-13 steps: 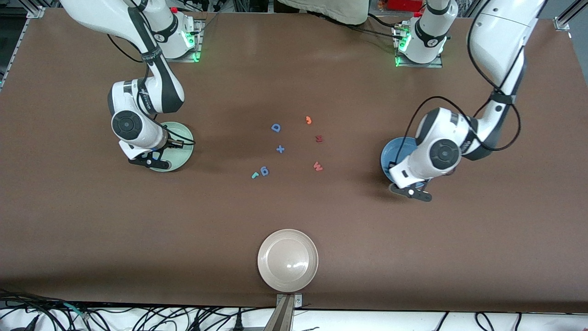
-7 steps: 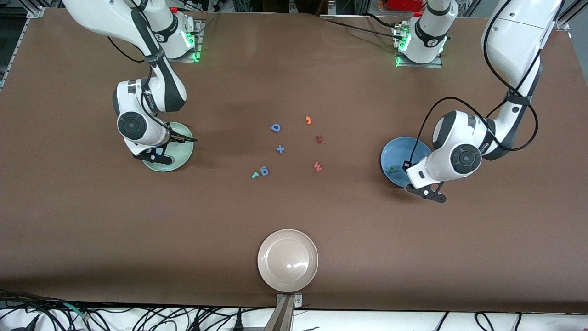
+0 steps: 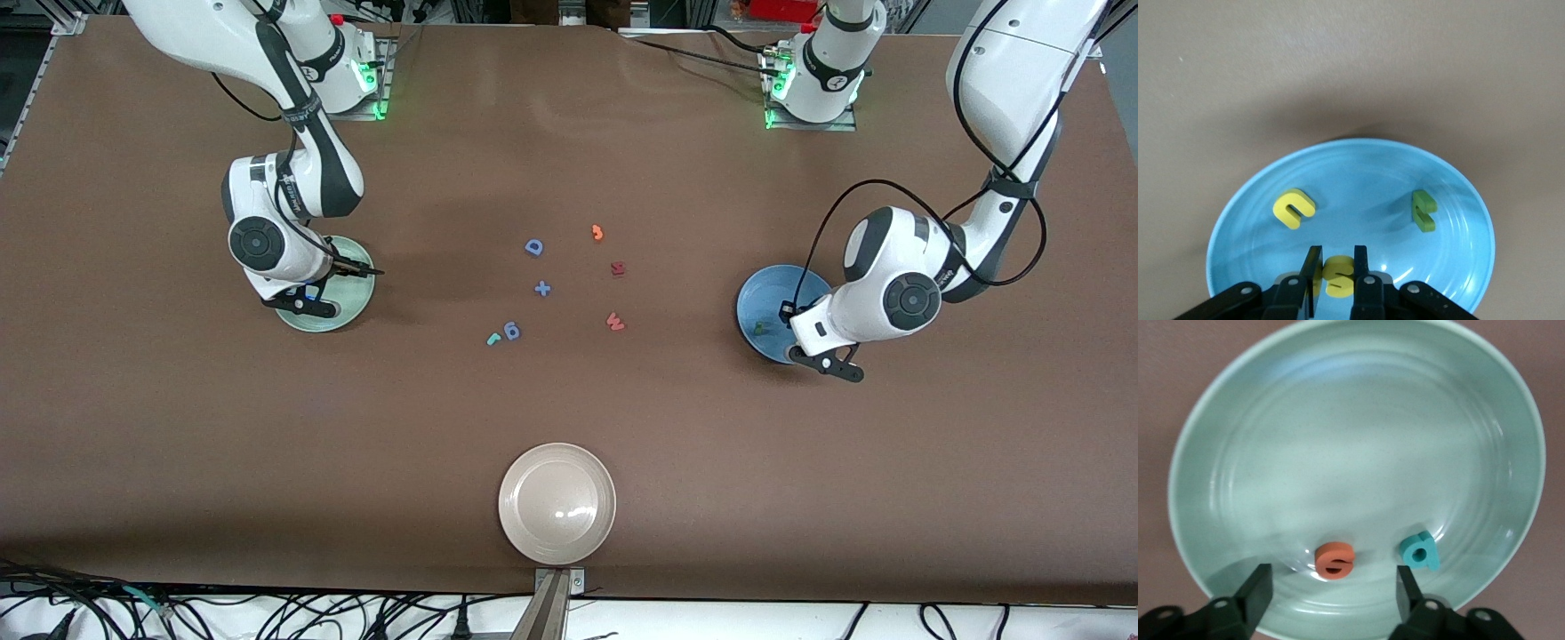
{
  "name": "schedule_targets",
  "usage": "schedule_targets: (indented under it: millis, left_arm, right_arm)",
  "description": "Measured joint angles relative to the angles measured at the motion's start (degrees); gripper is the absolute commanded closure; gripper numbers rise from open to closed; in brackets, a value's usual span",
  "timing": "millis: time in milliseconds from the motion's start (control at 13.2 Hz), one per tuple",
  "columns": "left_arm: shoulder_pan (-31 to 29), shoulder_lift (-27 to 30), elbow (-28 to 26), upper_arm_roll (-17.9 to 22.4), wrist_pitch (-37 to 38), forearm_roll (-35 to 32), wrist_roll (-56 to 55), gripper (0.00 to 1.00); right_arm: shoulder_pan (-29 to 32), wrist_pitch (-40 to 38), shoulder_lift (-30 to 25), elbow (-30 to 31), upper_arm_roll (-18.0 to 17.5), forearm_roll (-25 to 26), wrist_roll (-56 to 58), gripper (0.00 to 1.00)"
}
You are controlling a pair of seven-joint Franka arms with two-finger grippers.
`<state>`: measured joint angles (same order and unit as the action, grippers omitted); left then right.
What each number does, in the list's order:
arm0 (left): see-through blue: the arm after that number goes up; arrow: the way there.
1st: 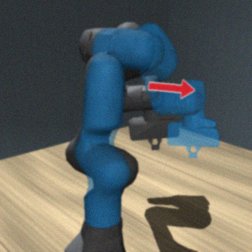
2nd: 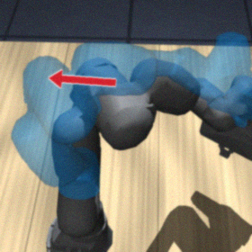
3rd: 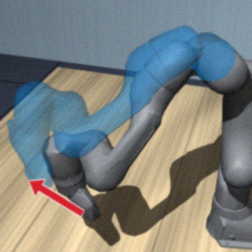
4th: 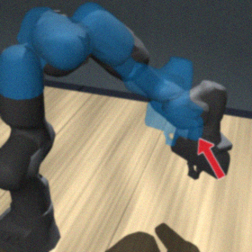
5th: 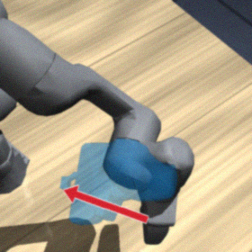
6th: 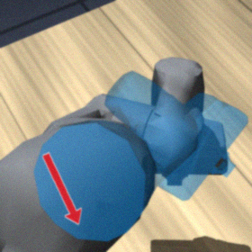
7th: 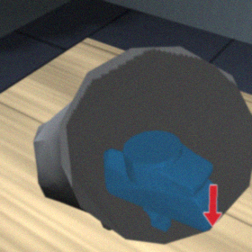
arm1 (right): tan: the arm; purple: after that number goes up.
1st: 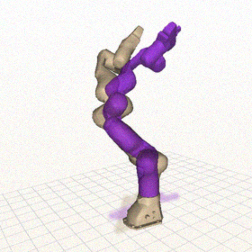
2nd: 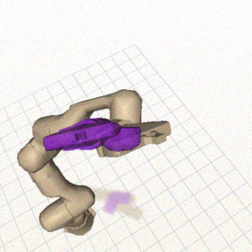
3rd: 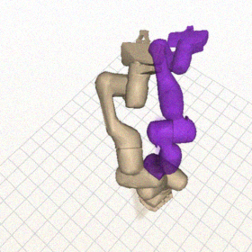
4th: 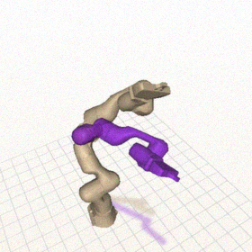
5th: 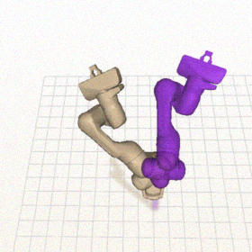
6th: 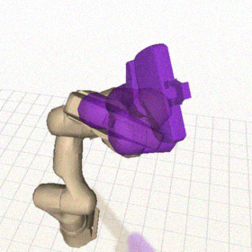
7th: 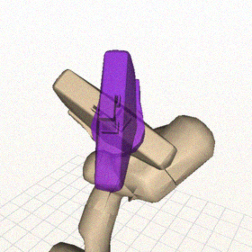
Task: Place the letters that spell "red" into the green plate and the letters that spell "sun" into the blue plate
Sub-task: 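Grasp the teal j with the right gripper while the left gripper releases the s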
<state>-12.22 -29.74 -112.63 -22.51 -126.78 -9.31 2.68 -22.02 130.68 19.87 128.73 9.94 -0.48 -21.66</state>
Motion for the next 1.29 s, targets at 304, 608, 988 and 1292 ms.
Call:
schedule_targets:
  millis: [304,608,988,1292]
  left_arm:
    - [-0.71,0.07,-0.26,-0.03,0.0,0.0,0.0,0.88]
    - [-1.24,0.07,-0.34,-1.28,0.0,1.69,-0.04,0.01]
    - [-1.81,0.22,0.3,-1.67,-0.15,1.7,-0.06,0.0]
    - [-1.82,2.99,7.24,-4.5,4.42,1.7,-0.07,0.0]
  right_arm:
    - [-0.42,0.23,-1.04,-5.38,-3.73,-0.45,-7.04,0.02]
    - [-0.84,0.21,-0.45,-12.07,-8.39,-0.51,-20.6,0.02]
    - [-0.93,0.34,7.36,-22.16,-12.68,-0.54,-34.17,0.02]
    - [-2.33,0.54,15.71,-31.84,-15.27,-0.55,-41.6,0.02]
